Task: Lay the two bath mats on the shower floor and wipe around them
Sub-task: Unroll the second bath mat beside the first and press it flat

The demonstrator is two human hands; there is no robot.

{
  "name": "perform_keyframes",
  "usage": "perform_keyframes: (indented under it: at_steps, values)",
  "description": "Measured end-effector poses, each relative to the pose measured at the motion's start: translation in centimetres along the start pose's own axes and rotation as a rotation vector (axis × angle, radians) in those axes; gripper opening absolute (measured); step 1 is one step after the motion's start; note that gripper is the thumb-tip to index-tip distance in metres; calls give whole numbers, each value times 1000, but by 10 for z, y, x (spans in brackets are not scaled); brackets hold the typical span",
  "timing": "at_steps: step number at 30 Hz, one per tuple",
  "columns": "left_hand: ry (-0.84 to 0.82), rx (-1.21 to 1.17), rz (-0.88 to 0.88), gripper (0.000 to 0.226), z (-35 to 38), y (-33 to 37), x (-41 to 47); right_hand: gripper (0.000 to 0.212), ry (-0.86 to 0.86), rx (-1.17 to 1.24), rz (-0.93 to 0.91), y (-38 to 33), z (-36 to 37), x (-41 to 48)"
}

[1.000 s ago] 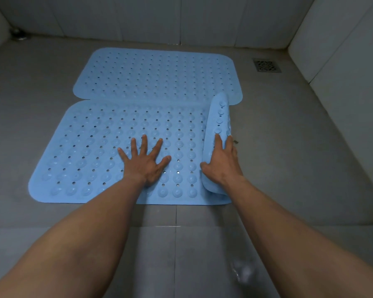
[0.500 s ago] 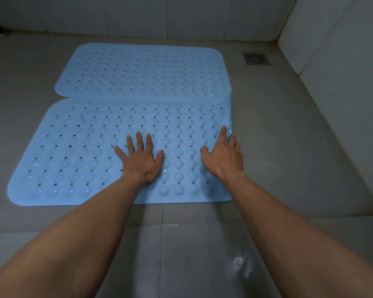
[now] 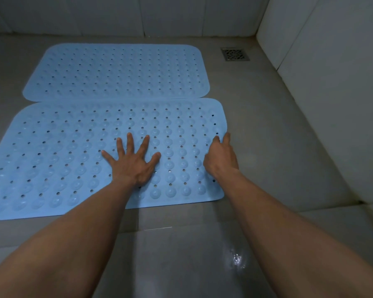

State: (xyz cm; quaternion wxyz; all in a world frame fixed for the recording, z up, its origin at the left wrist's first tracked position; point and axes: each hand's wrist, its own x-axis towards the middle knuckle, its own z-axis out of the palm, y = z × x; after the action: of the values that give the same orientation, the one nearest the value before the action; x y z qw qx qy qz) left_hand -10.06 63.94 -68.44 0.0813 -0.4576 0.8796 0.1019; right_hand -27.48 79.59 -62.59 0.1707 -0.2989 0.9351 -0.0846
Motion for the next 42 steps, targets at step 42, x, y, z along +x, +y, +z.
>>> perform_keyframes:
  at_steps: [42]
  values:
    - [-3, -30, -115, 88, -1, -35, 5, 106, -126, -93, -46, 2, 44, 1]
